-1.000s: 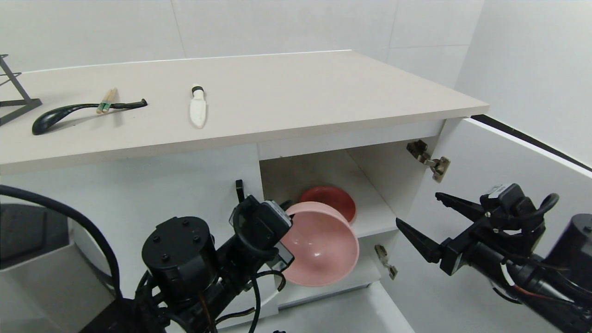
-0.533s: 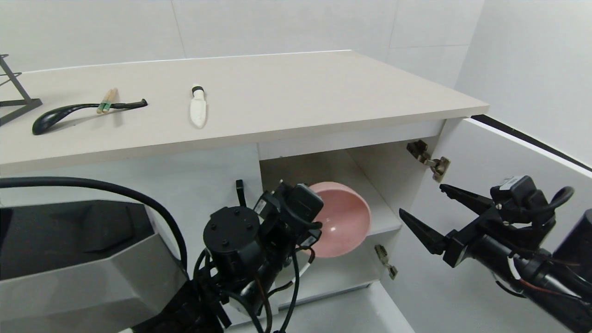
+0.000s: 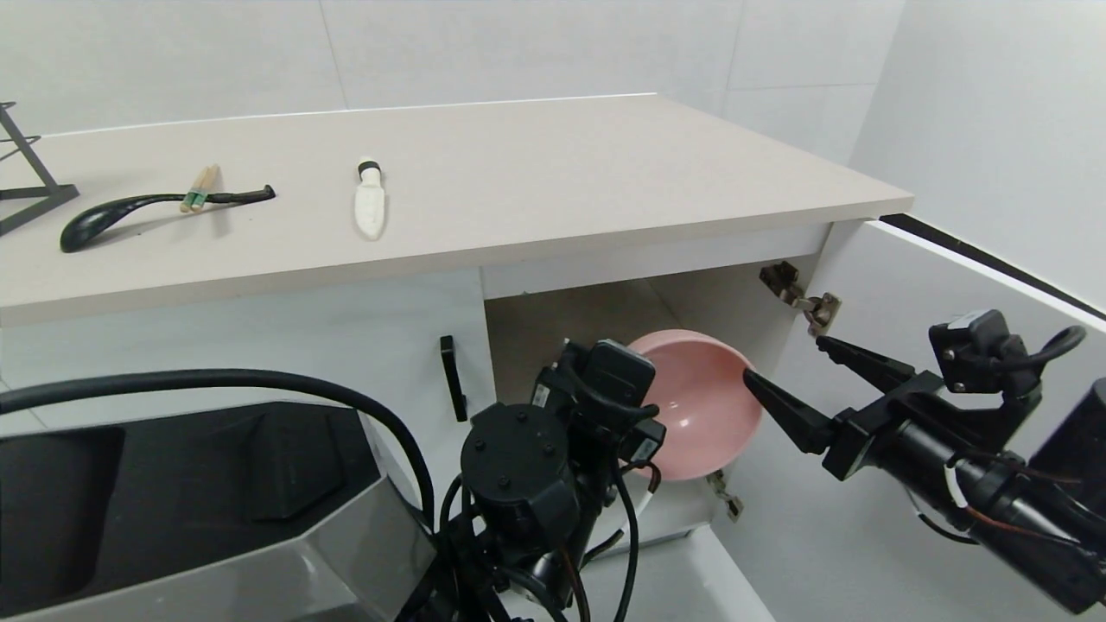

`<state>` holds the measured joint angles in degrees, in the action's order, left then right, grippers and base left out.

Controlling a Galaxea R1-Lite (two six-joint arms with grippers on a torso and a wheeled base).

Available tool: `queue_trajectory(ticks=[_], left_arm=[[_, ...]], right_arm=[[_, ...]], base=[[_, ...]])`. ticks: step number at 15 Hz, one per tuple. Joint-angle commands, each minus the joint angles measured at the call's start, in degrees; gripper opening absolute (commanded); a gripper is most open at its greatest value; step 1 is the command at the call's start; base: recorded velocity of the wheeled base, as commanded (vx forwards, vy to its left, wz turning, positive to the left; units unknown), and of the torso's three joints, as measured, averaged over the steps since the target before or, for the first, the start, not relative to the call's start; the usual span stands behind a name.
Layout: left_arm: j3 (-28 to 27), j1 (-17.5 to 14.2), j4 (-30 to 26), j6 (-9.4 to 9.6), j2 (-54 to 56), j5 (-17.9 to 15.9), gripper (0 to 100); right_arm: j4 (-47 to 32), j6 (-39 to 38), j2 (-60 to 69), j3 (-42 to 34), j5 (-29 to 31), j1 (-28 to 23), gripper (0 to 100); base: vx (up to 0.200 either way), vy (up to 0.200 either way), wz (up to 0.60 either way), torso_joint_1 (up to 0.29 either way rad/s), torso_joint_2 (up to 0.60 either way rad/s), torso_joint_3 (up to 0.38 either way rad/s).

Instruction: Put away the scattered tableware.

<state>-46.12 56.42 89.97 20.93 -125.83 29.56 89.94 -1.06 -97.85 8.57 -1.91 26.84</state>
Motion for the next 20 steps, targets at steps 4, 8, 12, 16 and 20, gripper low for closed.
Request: queue_trajectory(ticks=[4, 8, 12, 16, 20], left_arm=[[-3.1, 1.9, 0.0, -3.00, 0.1, 0.7, 0], [-3.4, 2.1, 0.0, -4.76, 0.2, 0.8, 0], [-3.4, 3.3, 0.0, -5.73, 0.7, 0.8, 0], [-3.8, 3.2, 0.0, -5.73, 0.8, 0.8, 0], [-3.7, 3.1, 0.0, -5.73, 0.8, 0.8, 0]], right_arm=[[0.1, -1.9, -3.9, 0.5, 0.1, -0.9, 100], [0.1, -1.8, -4.0, -0.2, 0.1, -1.0, 100], [0.1, -1.2, -3.7, 0.4, 0.1, -4.0, 100], [0.1, -0.4, -2.0, -0.4, 0.1, 0.8, 0], [0.1, -0.4, -0.1, -1.0, 0.1, 4.3, 0]], base=[[0.000, 0.000, 0.00, 0.000, 0.00, 0.000], [0.000, 0.000, 0.00, 0.000, 0.00, 0.000], [0.000, 0.000, 0.00, 0.000, 0.00, 0.000], [0.000, 0.000, 0.00, 0.000, 0.00, 0.000], [0.000, 0.000, 0.00, 0.000, 0.00, 0.000]])
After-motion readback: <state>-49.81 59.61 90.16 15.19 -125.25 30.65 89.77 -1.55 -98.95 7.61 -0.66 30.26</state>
